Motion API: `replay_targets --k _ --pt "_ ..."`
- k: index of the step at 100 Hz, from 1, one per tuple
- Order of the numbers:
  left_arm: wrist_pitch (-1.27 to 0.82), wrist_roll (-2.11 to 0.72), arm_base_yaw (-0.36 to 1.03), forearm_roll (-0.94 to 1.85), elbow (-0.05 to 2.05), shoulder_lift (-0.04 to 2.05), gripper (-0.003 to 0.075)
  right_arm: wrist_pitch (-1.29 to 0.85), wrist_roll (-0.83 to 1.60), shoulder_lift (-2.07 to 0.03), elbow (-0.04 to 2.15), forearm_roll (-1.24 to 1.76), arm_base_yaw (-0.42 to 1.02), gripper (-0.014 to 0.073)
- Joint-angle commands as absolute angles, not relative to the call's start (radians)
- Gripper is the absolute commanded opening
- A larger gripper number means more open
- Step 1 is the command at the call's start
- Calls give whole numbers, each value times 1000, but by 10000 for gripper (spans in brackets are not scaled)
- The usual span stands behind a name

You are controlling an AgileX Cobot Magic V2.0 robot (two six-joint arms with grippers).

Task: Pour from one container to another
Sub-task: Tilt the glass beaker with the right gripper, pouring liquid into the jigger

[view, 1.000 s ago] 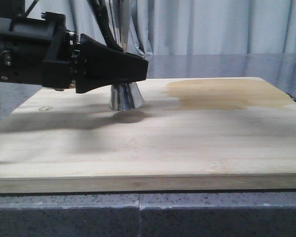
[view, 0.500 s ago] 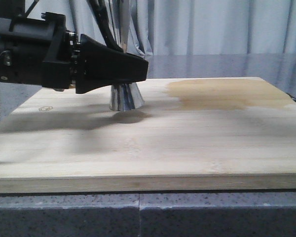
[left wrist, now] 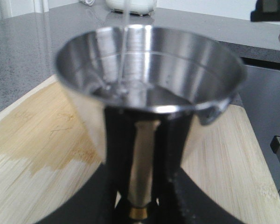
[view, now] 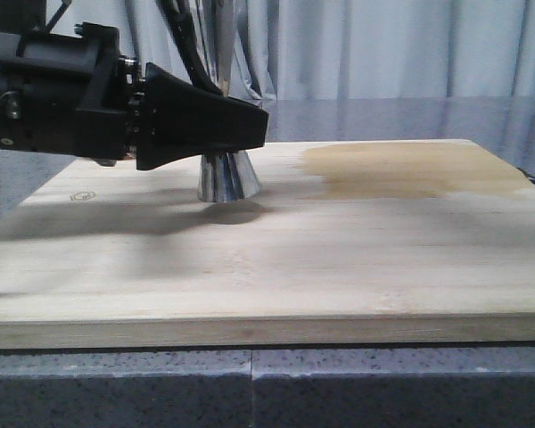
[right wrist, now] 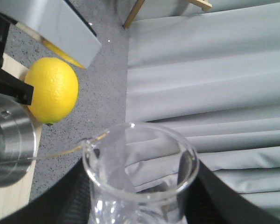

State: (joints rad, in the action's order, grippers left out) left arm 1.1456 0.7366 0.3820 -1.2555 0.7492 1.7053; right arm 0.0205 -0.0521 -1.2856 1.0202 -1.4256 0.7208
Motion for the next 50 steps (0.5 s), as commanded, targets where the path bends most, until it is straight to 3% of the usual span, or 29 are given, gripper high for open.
replay_targets --k 1,50 --pt "1358 749 390 -1228 768 1657 -1 36 -54 -1258 1060 -1434 723 171" --pt "1358 753 390 -1234 768 1657 -1 46 -54 -1258 1060 -1436 723 171"
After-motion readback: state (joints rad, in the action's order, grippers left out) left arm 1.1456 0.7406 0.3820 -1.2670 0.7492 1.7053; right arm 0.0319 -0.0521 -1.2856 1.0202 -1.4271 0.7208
